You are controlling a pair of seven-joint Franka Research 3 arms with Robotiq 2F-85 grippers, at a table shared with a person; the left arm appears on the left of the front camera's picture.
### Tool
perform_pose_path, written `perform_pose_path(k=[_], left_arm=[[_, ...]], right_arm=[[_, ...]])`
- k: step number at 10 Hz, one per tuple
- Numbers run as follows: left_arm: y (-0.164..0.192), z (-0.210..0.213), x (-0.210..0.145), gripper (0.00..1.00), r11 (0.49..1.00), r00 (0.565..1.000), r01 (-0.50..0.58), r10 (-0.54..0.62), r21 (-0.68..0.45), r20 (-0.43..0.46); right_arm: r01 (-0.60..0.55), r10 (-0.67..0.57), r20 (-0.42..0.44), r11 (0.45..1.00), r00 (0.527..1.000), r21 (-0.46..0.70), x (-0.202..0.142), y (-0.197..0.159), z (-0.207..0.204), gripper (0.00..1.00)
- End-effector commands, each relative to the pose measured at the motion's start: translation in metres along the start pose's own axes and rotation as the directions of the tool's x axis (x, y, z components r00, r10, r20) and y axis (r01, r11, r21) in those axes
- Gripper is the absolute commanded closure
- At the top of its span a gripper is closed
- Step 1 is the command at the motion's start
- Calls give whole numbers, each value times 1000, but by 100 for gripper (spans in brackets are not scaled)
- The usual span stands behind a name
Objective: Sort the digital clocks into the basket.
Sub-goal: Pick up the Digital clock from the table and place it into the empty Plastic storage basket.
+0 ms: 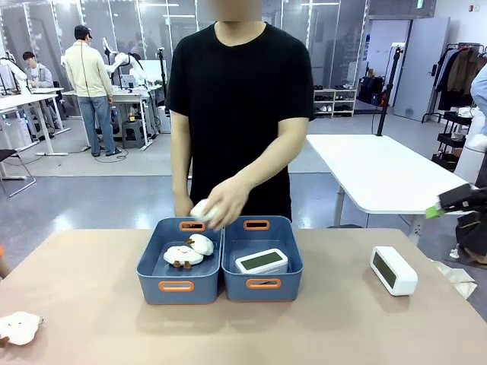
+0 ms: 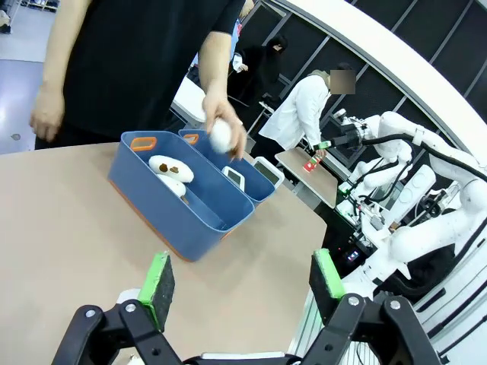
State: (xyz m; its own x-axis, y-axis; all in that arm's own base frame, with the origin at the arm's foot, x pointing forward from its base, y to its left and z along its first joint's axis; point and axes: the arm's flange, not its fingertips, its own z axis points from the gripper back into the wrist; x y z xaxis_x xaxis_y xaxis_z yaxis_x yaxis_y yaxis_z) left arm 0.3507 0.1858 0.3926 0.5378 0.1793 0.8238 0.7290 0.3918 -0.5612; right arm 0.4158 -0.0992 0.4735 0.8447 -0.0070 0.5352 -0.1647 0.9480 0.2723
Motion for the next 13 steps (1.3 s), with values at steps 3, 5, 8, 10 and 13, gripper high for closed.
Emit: perform_pose_path(k=[3,5,8,10,13], left_arm=[[-4,-3,1,9,1000,1000,0,0,27,10],[-4,-3,1,9,1000,1000,0,0,27,10],[-4,-3,1,9,1000,1000,0,0,27,10],[-4,-3,1,9,1000,1000,0,0,27,10],[-4,-3,1,9,1000,1000,0,0,27,10]], right_arm=[[-83,55,-130,972,990,-219,7,1,-70,0],[-101,81,-119,979,990,-177,2,3,-68,0],[-110,86,-133,976,987,-190,2,0,-75,0],[-233,192,-177,939,965,-253,13,19,-104,0],[-227,158,-258,936,953,-267,31,29,-155,0]])
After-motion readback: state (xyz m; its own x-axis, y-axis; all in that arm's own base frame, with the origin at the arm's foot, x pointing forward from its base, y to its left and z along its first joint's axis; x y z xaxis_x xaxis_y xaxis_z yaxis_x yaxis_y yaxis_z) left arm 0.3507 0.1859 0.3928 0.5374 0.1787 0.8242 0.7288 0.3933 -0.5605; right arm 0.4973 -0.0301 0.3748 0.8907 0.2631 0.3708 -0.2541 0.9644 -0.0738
